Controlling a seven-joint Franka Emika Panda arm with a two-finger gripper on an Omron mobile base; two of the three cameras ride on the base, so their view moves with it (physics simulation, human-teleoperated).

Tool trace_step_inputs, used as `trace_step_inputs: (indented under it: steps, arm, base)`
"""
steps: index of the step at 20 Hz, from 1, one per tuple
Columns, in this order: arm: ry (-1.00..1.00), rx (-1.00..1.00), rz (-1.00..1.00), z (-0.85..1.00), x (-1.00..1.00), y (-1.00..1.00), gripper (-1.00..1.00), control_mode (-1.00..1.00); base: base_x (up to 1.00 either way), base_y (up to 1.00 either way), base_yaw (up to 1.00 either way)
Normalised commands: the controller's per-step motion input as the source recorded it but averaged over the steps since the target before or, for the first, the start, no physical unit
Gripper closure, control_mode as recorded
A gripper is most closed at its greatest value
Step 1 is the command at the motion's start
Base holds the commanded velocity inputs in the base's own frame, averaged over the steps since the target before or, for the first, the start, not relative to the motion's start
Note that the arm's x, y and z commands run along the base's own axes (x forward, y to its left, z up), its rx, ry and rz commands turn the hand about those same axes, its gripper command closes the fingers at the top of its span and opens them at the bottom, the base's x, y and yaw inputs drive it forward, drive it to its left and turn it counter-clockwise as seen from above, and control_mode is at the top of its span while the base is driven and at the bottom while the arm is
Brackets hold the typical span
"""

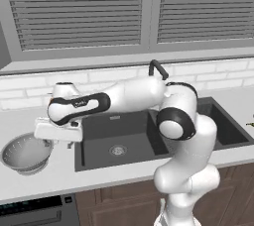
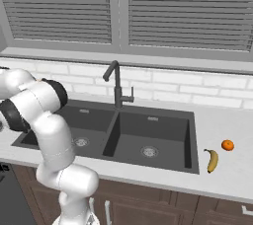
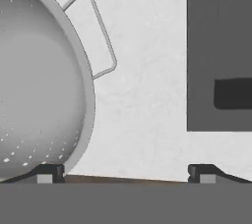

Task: Put the colander in the sink, put the tangerine, banana in the colander, and turn on the sink faucet and pour water over the colander.

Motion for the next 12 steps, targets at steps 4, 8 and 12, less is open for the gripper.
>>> trace_step_inputs:
  steps: [4, 8, 12]
  arm:
    - [0.02, 0.00, -0.24, -0.40, 0.25, 0.54, -1.00, -1.00]
    - [0.00, -0.03, -0.23, -0.33, 0.25, 0.45, -1.00, -1.00]
    - [0.00, -0.09, -0.14, -0.27, 0.16, 0.29, -1.00, -1.00]
  base:
    - [0.00, 0.00, 0.00]
    - [0.00, 0.00, 0.00]
    - [0.00, 0.00, 0.00]
